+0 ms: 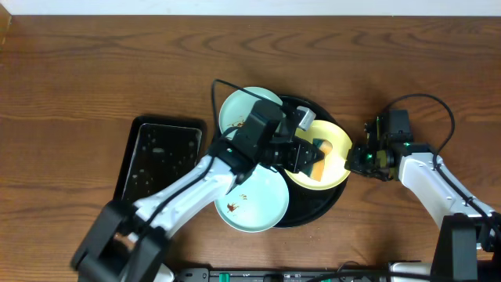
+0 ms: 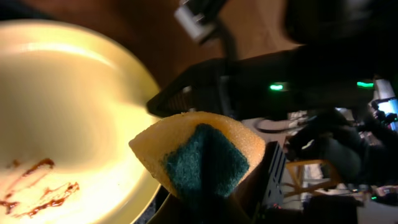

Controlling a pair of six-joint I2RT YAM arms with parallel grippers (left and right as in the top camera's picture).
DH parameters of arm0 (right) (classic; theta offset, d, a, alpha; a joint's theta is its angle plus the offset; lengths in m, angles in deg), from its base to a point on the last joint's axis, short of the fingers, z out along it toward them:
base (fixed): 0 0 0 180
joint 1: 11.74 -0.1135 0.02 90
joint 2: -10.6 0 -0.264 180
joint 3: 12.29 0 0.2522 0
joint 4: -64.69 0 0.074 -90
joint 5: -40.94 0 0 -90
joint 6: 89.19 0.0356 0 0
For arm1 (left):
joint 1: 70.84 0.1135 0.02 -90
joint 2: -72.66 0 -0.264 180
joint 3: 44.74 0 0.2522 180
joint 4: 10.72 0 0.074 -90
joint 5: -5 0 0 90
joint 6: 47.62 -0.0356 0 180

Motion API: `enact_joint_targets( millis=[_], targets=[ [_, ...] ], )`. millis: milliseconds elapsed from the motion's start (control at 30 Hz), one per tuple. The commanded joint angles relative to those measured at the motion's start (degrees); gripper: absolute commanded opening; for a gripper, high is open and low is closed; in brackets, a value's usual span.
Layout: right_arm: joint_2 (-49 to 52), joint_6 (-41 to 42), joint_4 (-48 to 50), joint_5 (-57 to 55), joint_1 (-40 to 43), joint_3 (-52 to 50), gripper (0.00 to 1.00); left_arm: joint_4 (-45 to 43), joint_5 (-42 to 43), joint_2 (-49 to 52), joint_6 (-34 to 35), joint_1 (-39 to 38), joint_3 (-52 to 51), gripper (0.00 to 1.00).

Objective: Clean dirty plates on tray and stack at the side
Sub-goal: 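Move the sponge with the left gripper onto the yellow plate, then scrub the yellow plate surface with the sponge in the left gripper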

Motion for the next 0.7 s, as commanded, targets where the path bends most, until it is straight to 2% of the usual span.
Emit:
enact_joint_targets(
  millis=[0,167,367,667],
  targets=[
    [1.9,0.8,-1.5,-2.9,-1.0,-1.9,0.01,-2.7,2.6,5.6,5.4,0.1,0.9,0.07],
    [1.9,0.8,-2.1,-2.9,-2.0,-1.9,0.01,-8.7,2.5,10.9,8.0,0.2,0.9,0.07],
    [1.9,0.8,-2.6,-2.8,-2.7,-1.9,0.01,-10.2,-0.4,15.5,8.3,0.1,2.7,0.08],
    [1.9,0.6,-3.8,-2.8,-3.5,-1.9,0.01,-16.1,-0.5,24.3,13.8,-1.7,7.5,0.07]
  ],
)
